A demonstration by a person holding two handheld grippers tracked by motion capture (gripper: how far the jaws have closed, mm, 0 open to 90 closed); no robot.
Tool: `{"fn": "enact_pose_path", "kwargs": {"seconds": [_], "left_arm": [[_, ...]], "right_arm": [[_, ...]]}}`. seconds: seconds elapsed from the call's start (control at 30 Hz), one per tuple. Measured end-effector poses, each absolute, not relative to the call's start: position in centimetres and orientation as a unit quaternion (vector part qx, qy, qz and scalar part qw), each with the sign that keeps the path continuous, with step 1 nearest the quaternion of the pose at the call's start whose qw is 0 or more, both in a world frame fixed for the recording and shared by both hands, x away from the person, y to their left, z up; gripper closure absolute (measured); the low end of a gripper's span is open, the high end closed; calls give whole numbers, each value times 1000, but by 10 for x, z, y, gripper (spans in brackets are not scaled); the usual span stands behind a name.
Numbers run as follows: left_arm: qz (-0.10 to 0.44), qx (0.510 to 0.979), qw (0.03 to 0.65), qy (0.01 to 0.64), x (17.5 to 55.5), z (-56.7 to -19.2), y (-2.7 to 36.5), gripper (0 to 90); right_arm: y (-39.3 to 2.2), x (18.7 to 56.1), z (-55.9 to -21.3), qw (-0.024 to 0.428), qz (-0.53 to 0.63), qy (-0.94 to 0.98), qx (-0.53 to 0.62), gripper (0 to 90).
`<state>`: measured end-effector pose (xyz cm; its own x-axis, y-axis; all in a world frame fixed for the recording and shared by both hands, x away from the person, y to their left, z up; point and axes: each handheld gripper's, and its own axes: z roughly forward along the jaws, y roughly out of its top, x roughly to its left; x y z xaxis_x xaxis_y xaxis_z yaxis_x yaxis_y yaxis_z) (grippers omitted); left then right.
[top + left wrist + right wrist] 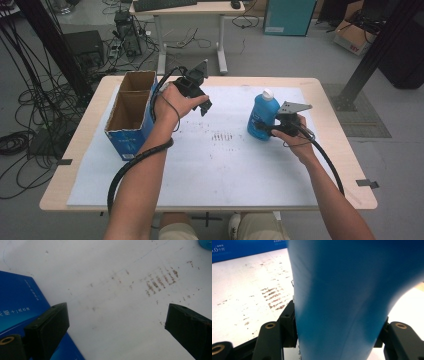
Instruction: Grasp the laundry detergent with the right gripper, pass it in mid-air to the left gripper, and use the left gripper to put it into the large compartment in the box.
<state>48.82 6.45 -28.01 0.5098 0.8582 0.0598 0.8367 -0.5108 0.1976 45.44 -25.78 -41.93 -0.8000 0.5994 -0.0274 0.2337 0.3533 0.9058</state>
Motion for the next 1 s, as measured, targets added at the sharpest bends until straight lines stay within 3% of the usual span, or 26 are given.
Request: {"fn": "enact_pose_path", "kwargs": {"seconds": [1.0], "left_arm": [[81, 868, 65, 486, 487, -277, 63, 57]], "right_arm": [[-258, 455, -419, 177, 504, 803, 263, 423]]}}
